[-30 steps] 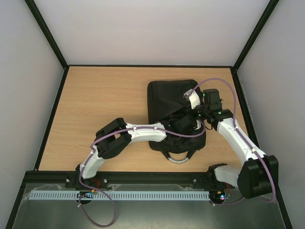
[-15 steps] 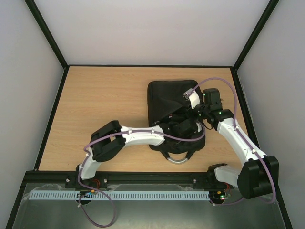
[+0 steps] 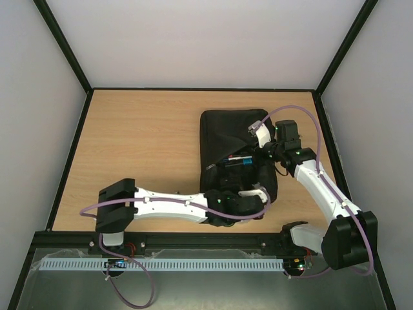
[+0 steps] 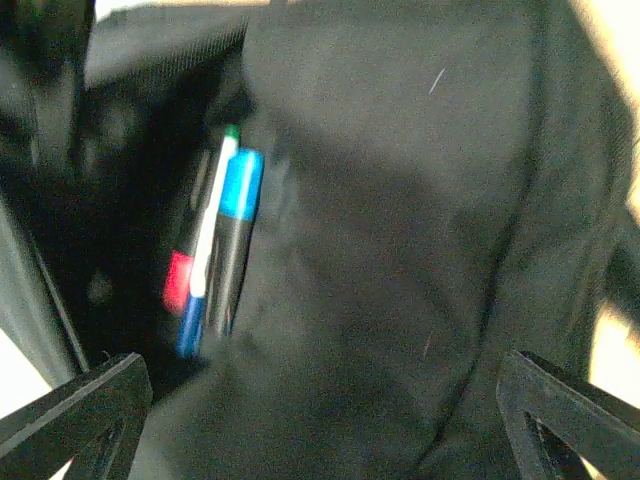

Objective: Pack the student bag
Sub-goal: Place the stationery in the student bag, then move the stationery to the center of the board, then pick up the stationery from the center of the board.

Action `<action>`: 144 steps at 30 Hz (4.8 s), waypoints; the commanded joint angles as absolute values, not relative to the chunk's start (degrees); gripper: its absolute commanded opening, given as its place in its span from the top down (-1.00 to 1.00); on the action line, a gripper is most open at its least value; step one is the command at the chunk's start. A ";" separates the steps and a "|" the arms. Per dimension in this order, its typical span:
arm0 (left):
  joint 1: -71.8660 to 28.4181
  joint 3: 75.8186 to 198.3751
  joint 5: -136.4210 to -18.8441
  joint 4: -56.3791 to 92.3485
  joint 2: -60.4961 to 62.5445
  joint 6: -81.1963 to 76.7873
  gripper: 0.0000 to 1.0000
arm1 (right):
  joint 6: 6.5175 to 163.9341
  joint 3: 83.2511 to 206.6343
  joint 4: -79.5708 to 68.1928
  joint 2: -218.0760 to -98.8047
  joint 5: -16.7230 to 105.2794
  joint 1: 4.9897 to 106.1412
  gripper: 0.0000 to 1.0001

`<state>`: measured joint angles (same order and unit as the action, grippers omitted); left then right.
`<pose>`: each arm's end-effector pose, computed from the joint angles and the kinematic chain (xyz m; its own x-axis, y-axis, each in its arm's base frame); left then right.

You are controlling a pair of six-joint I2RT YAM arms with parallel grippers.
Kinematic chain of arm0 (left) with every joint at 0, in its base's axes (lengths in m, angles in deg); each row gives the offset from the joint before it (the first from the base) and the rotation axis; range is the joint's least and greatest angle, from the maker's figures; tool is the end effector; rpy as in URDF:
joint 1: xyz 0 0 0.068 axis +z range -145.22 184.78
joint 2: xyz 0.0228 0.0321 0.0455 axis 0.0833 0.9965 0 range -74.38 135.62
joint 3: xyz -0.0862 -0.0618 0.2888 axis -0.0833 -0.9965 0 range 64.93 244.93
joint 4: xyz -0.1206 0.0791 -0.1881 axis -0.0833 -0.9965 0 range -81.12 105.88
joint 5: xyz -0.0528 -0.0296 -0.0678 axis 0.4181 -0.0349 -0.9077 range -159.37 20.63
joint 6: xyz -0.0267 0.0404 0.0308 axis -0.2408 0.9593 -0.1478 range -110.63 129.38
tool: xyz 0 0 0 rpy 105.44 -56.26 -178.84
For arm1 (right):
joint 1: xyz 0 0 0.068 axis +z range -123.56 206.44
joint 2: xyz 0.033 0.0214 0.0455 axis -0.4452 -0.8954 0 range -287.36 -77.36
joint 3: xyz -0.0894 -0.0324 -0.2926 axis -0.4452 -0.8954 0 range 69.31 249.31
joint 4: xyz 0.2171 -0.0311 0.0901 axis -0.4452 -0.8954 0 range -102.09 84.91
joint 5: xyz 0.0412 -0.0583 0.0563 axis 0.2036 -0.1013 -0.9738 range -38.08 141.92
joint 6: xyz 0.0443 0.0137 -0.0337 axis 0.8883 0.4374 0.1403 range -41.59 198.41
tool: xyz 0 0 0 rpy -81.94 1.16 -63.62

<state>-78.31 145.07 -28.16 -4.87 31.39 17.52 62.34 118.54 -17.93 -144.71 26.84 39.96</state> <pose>0.0744 -0.3907 0.2859 0.0117 0.7881 -0.6154 0.6976 0.4345 0.5697 0.2159 0.0697 0.3224 -0.3240 -0.3358 -0.8844 -0.6816 0.7312 -0.0279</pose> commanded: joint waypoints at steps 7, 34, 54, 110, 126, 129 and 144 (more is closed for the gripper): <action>-65.67 132.58 -40.61 -25.77 19.22 -23.42 -0.98 | 63.10 120.30 -16.34 -143.16 21.63 40.07 0.98; -28.88 112.97 -83.93 -26.62 -9.31 -19.31 -0.90 | 63.09 120.52 -16.74 -143.01 21.30 39.79 0.98; -14.21 110.64 -92.49 -31.04 -8.12 -12.02 -0.95 | 62.94 120.55 -16.96 -142.92 21.17 39.54 0.98; -45.09 117.27 -84.67 -20.04 23.53 -21.96 0.71 | 62.67 120.43 -17.22 -141.19 20.73 38.65 0.98; -45.53 116.95 -88.18 -20.27 18.17 -21.12 0.26 | 62.59 120.44 -17.31 -140.82 20.28 38.22 0.98; -45.55 116.43 -84.73 -21.59 16.28 -21.53 0.06 | 62.61 120.42 -17.32 -140.82 20.15 38.22 0.98; -51.01 114.24 -71.16 -24.81 12.66 -26.53 0.00 | 62.73 120.55 -17.49 -141.59 19.46 38.14 0.98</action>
